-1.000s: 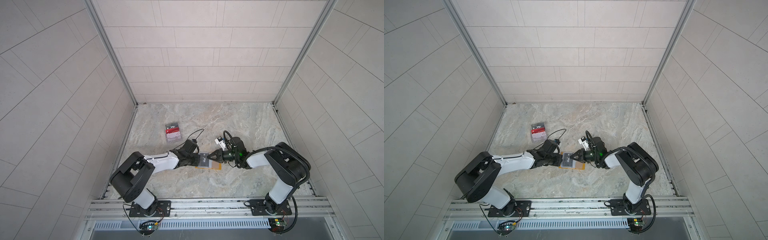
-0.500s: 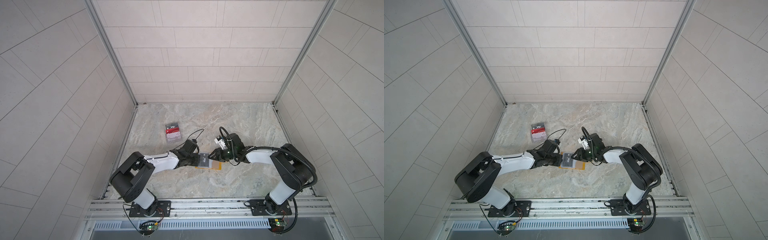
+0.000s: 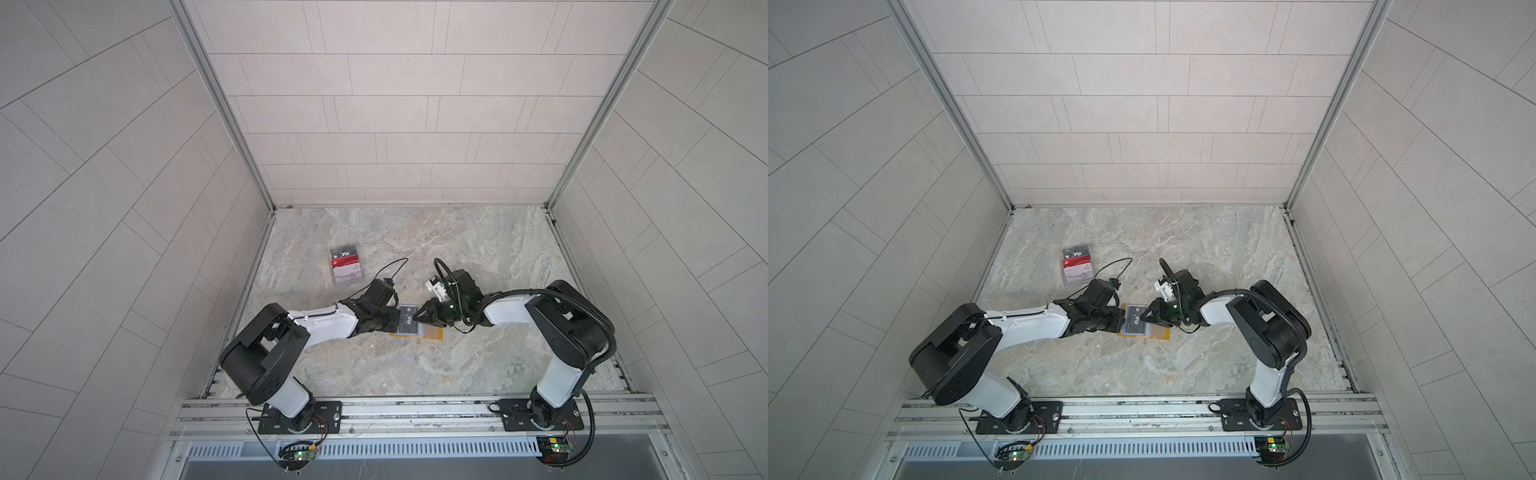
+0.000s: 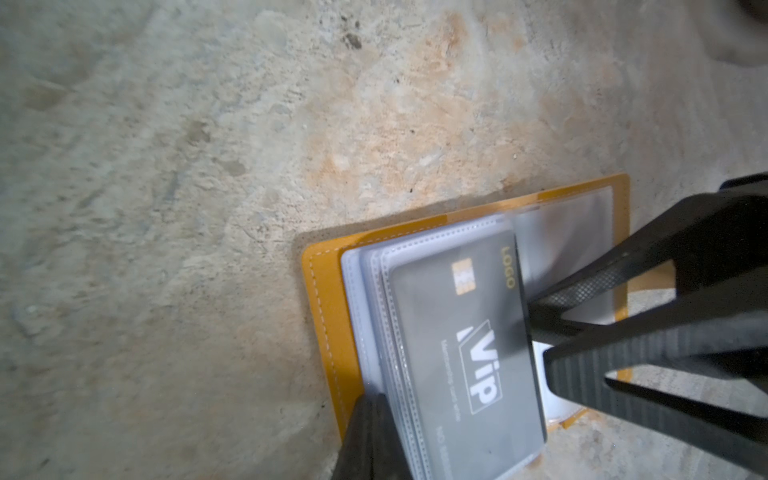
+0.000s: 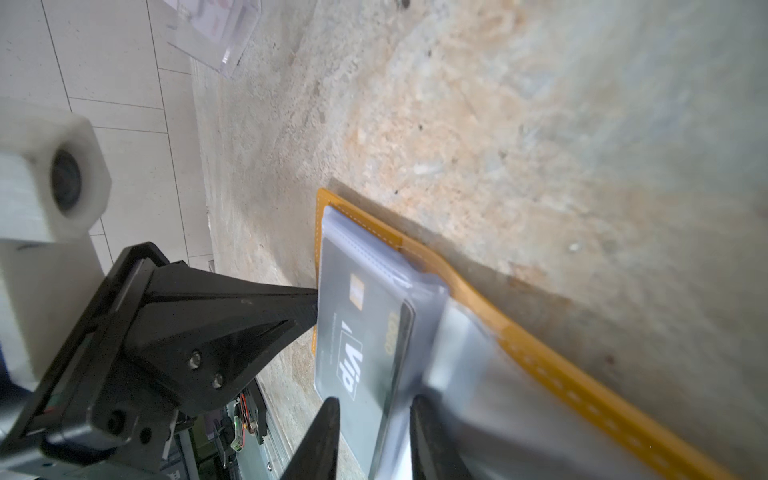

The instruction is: Take the credit cards out of the card holder

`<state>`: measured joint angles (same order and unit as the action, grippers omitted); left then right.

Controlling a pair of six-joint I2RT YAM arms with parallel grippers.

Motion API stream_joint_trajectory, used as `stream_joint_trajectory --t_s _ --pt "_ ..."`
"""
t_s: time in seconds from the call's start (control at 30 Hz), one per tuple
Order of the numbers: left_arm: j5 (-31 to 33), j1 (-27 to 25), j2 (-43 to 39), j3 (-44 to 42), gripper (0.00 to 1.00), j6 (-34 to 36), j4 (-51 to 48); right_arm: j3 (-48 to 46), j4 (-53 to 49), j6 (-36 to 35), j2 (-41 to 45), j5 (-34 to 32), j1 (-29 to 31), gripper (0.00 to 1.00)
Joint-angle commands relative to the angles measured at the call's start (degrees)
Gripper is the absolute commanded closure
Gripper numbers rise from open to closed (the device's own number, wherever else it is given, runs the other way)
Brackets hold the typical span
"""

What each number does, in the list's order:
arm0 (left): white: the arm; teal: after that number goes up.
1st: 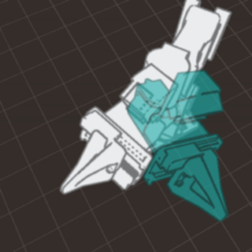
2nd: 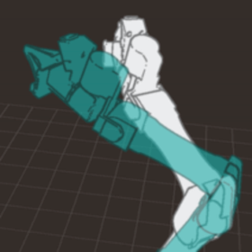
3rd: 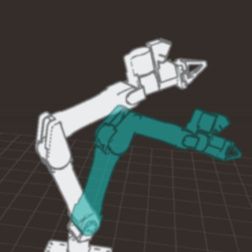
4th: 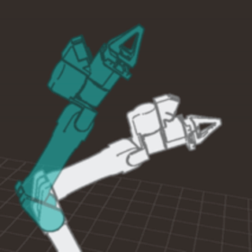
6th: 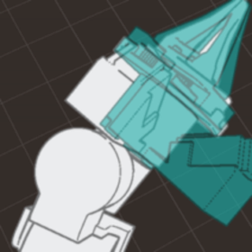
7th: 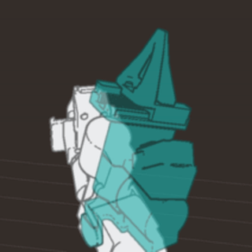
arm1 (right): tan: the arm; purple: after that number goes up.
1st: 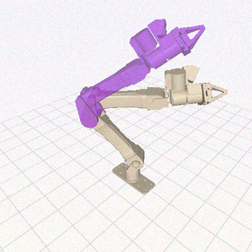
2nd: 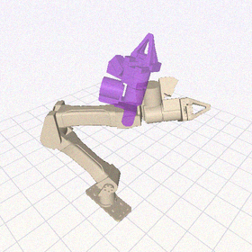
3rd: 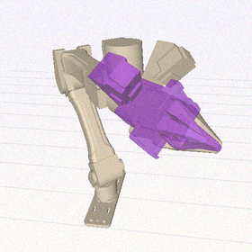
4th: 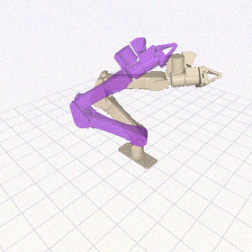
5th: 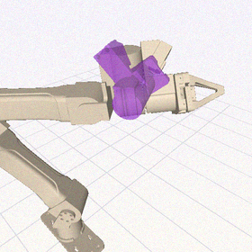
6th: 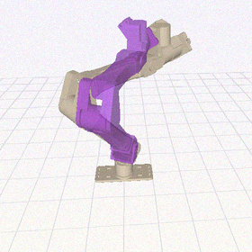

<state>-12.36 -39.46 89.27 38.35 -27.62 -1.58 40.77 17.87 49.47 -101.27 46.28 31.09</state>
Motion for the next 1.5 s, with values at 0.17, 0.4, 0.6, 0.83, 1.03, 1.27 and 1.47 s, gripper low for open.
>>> stream_joint_trajectory --t_s 0.17,0.4,0.6,0.83,1.03,1.27,1.47 --pt "0.6 -0.4 0.9 -1.1 0.97 -0.3 -1.3 -1.2 7.4 4.1 -1.3 1.6 0.2 0.71" --pt "0.6 -0.4 1.0 -1.1 0.97 -0.2 -1.3 -2.6 10.6 5.6 0.0 2.5 0.2 0.73" --pt "0.5 -0.4 1.1 -1.1 0.97 -0.2 -1.4 -2.9 13.4 6.7 -0.4 3.9 0.3 0.73" --pt "0.5 -0.4 0.9 -1.0 0.97 -0.3 -1.3 -2.3 16.3 7.9 -1.5 4.4 2.0 0.74" --pt "0.6 -0.4 0.8 -0.8 0.97 -0.2 -1.6 -1.8 16.6 8.1 -2.5 4.4 2.7 0.73" --pt "0.5 -0.4 0.8 -0.9 0.97 -0.2 -1.6 -0.8 12.3 4.7 -2.1 6.8 2.8 0.72" --pt "0.7 -0.4 0.8 -0.9 0.97 0.2 -1.9 0.1 4.3 -1.1 0.4 8.2 2.2 0.69"
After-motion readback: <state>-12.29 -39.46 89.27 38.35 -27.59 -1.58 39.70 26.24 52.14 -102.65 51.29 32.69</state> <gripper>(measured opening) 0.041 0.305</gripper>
